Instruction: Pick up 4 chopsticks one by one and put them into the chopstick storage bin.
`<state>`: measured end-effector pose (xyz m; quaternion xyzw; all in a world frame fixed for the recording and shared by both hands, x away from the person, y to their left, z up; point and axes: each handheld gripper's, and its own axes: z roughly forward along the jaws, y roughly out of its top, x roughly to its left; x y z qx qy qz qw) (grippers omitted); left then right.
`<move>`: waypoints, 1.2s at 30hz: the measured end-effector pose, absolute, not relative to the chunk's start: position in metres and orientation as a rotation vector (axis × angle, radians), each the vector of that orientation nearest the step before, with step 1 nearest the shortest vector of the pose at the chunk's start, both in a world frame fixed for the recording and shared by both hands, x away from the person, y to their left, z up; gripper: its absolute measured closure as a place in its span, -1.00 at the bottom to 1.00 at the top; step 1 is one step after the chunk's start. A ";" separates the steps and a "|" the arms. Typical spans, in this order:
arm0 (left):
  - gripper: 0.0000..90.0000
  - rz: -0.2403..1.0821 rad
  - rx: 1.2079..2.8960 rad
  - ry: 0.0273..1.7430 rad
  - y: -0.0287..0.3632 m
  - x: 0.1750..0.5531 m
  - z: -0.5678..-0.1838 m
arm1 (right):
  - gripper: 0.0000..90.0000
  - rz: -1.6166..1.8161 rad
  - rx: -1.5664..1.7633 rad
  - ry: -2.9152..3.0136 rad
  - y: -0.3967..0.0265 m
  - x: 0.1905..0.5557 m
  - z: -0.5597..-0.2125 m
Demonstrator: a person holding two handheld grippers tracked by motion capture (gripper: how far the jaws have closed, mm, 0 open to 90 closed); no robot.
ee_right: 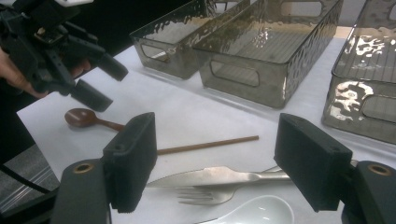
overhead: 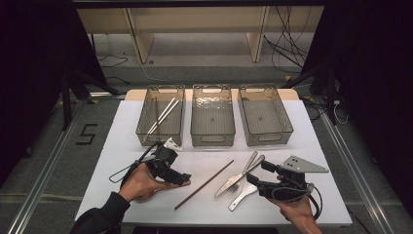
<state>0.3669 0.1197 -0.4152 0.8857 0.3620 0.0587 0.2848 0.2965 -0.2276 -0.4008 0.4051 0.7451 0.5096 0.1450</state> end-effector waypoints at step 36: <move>0.39 0.070 2.649 0.831 0.078 0.348 -0.461 | -0.33 1.465 1.161 2.151 -0.227 0.296 -0.401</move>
